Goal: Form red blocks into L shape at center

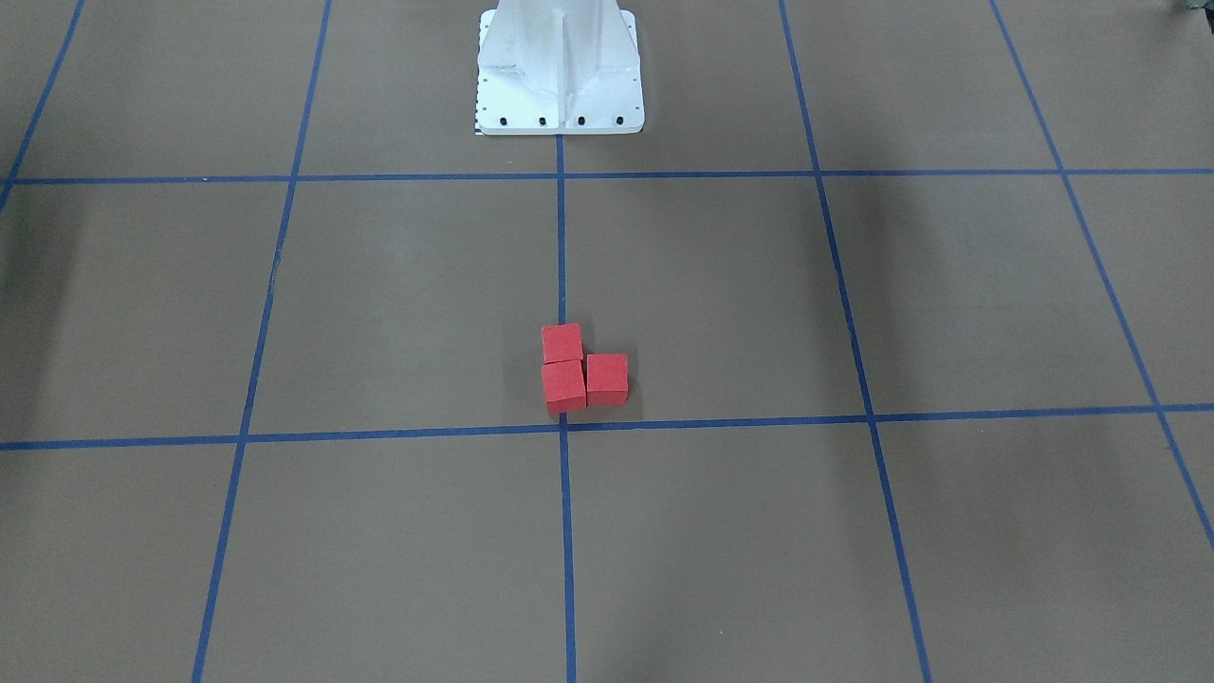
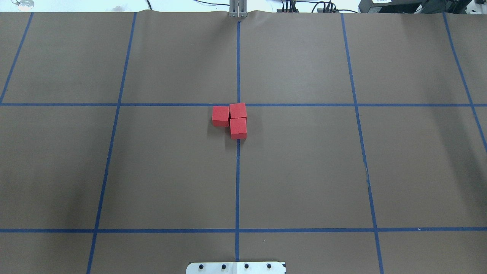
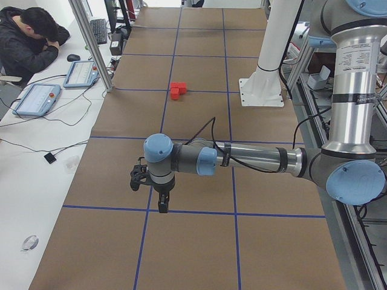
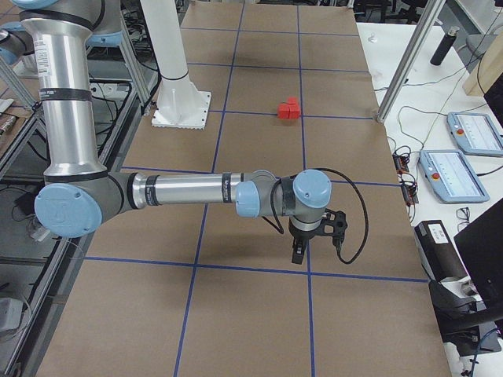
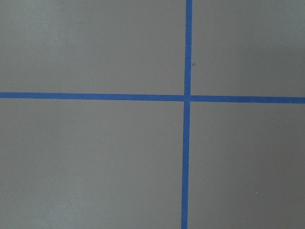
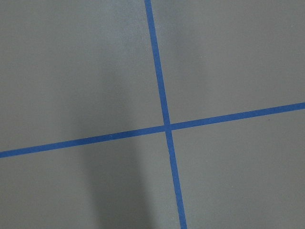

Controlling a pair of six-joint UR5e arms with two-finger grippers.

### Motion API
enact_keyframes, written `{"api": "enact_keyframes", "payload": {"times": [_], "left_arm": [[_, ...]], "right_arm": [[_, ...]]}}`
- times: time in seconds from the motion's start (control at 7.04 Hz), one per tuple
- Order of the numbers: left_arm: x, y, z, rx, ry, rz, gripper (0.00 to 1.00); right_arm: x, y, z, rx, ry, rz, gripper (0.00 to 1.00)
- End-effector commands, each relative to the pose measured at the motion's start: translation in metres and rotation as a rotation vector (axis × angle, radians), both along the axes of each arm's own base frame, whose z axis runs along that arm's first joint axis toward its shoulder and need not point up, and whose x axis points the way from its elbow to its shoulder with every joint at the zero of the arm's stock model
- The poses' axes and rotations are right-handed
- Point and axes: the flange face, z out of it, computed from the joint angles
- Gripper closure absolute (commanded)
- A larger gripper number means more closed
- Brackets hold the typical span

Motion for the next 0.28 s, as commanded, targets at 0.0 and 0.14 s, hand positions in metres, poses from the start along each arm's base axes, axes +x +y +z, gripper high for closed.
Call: {"api": "enact_keyframes", "payload": {"times": [0.0,0.14], "left_arm": [[0.0000,-0.0006,0.0015,-0.004,0.000,-0.001,0.00],[0.0000,-0.0005,0.0030,-0.007,0.000,-0.001,0.00]], "right_arm": [[-0.0001,0.0000,-0.0008,0.001,-0.002,0.000,0.01],[-0.0001,0.0000,-0.0001,0.000,-0.002,0.000,0.01]]}}
